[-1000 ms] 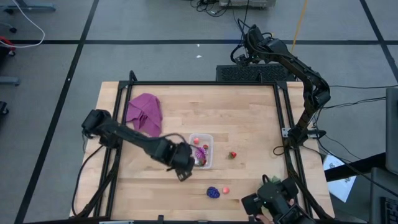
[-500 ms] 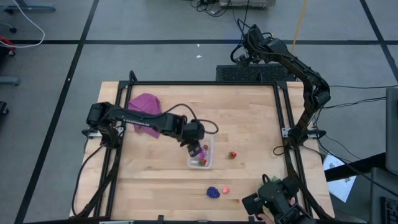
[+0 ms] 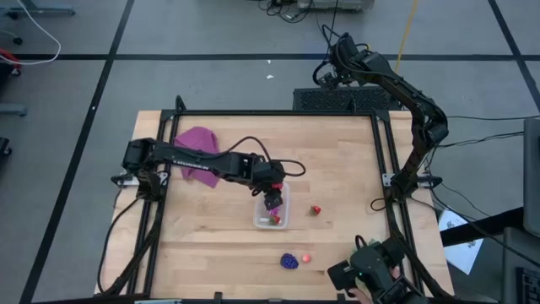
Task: Pick and placing Produce into tupperware
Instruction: Put the dragon fruit into the transparent bin
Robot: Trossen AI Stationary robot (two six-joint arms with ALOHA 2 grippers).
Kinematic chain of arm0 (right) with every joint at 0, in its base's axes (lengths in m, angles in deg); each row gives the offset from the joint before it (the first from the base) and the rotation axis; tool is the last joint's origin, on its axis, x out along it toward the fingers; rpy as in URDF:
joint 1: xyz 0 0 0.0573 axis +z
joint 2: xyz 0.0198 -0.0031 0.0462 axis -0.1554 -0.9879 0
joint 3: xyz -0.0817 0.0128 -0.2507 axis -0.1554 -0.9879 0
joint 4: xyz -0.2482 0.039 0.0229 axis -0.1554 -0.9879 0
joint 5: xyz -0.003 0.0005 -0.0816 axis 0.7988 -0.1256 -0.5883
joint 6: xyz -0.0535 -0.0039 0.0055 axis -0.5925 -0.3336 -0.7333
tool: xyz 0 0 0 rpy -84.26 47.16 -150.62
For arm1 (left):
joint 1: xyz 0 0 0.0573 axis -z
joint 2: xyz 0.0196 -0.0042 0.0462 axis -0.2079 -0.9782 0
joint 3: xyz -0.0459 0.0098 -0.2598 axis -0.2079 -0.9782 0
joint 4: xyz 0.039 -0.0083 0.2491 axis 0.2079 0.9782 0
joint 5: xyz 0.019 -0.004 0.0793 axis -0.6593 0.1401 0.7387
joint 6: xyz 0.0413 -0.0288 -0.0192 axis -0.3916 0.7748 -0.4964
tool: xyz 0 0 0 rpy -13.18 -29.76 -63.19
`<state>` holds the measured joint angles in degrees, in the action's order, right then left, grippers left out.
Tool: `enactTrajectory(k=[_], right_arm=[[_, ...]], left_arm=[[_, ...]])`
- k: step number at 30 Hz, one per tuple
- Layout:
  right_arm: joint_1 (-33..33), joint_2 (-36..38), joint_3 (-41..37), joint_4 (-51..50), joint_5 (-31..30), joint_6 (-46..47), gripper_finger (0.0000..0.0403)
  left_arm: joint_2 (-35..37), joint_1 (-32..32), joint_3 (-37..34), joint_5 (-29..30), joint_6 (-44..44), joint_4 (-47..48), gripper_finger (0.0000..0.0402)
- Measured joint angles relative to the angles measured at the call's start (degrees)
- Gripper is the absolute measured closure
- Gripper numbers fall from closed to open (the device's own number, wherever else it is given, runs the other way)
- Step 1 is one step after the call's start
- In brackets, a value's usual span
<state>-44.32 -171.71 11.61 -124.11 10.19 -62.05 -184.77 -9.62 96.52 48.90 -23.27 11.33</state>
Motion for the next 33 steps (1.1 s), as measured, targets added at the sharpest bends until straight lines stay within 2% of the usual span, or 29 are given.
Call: enactTrajectory(k=[6,11,33], right_arm=[[0.0,0.0,0.0,0.3,0.0,0.0,0.0110],[0.0,0.0,0.0,0.9,0.0,0.0,0.0110],[-0.2,0.0,0.0,3.4,-0.1,0.2,0.0110]], left_arm=[[-3.3,-0.6,0.0,-0.4,-0.9,-1.6,0.0158],[-6.2,-1.0,0.0,-3.5,-1.4,-3.4,0.0158],[-10.0,-0.4,0.0,-6.9,-0.3,-3.0,0.0158]])
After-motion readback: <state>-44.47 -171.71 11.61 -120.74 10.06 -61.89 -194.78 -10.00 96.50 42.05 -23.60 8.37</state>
